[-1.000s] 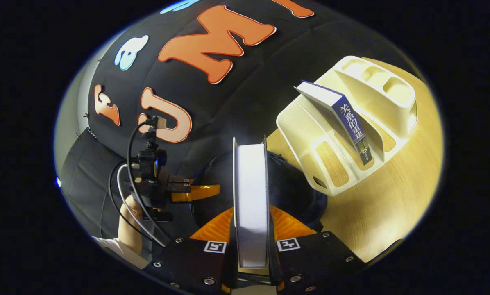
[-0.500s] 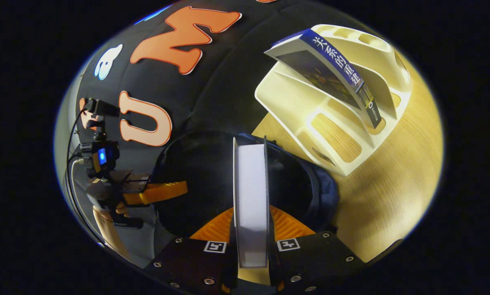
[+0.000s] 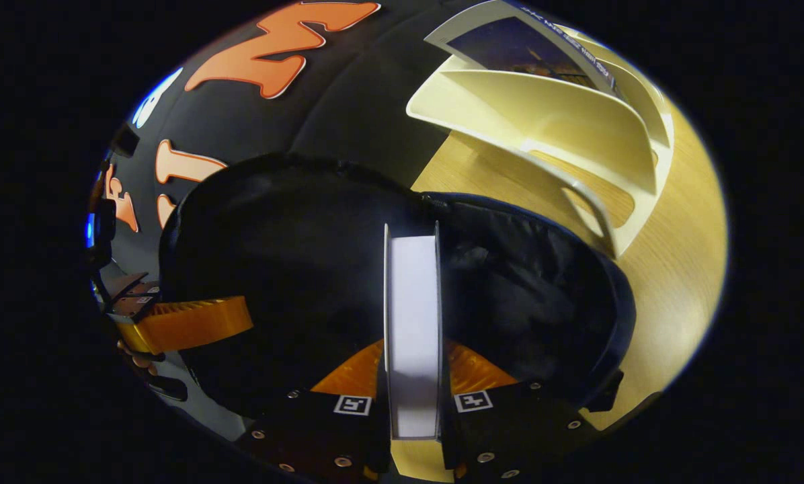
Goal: Open the schoolbag, grab two books from the bookshelf and put them into the schoolbag.
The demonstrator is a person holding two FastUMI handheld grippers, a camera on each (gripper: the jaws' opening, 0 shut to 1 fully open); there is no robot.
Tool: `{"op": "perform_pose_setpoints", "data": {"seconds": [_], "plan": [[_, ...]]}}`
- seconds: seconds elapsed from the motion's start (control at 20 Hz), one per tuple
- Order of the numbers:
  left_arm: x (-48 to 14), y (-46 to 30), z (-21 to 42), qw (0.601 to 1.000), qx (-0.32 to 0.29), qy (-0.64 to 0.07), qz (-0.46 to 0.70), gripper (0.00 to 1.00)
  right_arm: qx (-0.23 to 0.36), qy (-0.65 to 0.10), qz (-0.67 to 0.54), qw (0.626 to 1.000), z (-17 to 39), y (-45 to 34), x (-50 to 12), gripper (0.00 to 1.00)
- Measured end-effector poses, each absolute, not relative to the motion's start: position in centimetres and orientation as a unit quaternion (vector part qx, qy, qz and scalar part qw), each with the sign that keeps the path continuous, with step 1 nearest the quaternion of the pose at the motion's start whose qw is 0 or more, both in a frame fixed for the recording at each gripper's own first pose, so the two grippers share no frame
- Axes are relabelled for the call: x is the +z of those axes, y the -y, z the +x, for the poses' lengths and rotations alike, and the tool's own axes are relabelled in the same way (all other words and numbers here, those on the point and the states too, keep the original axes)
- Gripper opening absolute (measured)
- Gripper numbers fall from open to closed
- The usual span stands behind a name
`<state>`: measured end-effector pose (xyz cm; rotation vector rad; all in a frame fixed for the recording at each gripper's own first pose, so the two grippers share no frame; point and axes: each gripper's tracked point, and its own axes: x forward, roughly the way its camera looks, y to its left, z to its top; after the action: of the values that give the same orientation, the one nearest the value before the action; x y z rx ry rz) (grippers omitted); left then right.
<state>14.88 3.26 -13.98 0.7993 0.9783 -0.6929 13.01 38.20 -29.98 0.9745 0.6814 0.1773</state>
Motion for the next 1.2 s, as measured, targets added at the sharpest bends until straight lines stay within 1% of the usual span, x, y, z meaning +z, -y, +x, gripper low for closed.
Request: {"op": "perform_pose_setpoints", "data": {"seconds": [0.05,0.1,0.2,0.25,0.3,0.35,0.4,0.45,0.5,0.55,0.7,0.85,0.95,1.2], "plan": [[-14.0,-3.7,15.2,0.754,-0.312,-0.45,0.364,0.02,0.086,-0.33,0.453,0.823,13.2,-38.8,-30.3,0.21],[-14.2,-4.3,15.6,0.755,-0.306,-0.453,0.363,0.02,0.088,-0.339,0.442,0.826,13.2,-39.1,-30.6,0.34],[-14.5,-5.0,16.0,0.758,-0.302,-0.458,0.353,0.02,0.083,-0.348,0.432,0.828,13.5,-39.0,-31.0,0.41],[-14.5,-5.1,16.0,0.76,-0.301,-0.458,0.348,0.02,0.08,-0.352,0.432,0.827,13.3,-38.6,-31.0,0.48],[-14.4,-5.2,16.1,0.761,-0.301,-0.457,0.348,0.02,0.076,-0.357,0.43,0.826,13.1,-38.2,-31.3,0.5],[-14.3,-5.3,16.4,0.762,-0.3,-0.455,0.35,0.02,0.079,-0.366,0.429,0.822,12.9,-38.2,-31.6,0.59],[-14.2,-5.3,16.5,0.762,-0.3,-0.454,0.351,0.02,0.086,-0.376,0.426,0.818,12.5,-38.3,-31.8,0.5],[-14.3,-5.2,16.5,0.761,-0.302,-0.457,0.348,0.02,0.091,-0.388,0.42,0.815,11.9,-38.2,-32.2,0.85],[-14.3,-5.1,16.4,0.761,-0.303,-0.458,0.345,0.02,0.095,-0.396,0.416,0.813,11.2,-37.9,-32.3,0.75],[-14.4,-5.2,16.7,0.761,-0.304,-0.458,0.345,0.02,0.101,-0.394,0.411,0.816,10.8,-37.7,-31.9,0.96],[-14.6,-5.1,17.1,0.762,-0.306,-0.461,0.337,0.02,0.105,-0.383,0.397,0.827,9.5,-35.9,-30.6,0.97],[-14.7,-5.4,17.4,0.763,-0.305,-0.462,0.334,0.02,0.094,-0.373,0.388,0.838,8.7,-32.9,-29.6,0.97],[-14.9,-5.2,17.3,0.761,-0.308,-0.464,0.333,0.02,0.101,-0.355,0.387,0.845,8.3,-31.5,-27.3,0.97],[-15.6,-4.9,17.0,0.758,-0.314,-0.467,0.329,0.02,0.109,-0.293,0.31,0.898,9.1,-26.0,-18.9,0.97]]}}
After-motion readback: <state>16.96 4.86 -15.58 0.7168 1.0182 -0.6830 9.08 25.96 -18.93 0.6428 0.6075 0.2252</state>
